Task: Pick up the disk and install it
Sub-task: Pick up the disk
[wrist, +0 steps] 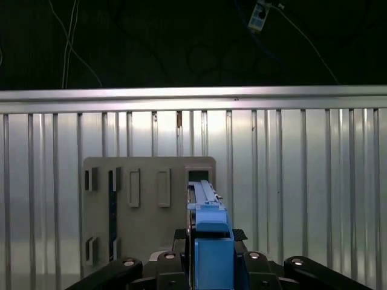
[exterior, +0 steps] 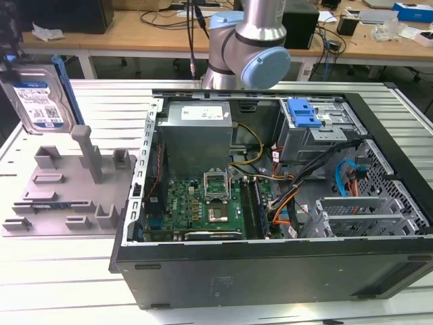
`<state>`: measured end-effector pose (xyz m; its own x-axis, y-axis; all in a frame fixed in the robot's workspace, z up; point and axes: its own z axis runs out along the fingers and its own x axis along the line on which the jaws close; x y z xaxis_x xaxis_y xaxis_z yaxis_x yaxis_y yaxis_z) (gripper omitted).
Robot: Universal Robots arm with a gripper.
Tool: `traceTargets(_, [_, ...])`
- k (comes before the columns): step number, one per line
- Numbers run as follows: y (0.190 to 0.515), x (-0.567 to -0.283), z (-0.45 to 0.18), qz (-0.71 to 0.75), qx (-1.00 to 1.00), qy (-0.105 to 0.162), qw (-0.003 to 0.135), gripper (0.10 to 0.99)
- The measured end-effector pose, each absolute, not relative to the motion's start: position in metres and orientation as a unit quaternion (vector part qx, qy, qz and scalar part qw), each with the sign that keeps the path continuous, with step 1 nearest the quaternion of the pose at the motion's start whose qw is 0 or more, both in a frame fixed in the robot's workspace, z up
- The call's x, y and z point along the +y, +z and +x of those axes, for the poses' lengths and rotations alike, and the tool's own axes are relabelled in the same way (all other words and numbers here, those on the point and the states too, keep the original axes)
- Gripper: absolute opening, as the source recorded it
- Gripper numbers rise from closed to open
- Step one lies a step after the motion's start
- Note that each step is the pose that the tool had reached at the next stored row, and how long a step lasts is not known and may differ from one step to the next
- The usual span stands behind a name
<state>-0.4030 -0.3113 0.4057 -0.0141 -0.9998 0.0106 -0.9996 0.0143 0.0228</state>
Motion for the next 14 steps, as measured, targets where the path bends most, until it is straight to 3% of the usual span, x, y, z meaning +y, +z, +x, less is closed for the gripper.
traceTargets(14, [0.47, -0.315, -0.4, 0.702, -0.712, -0.004, 0.012, 0.369])
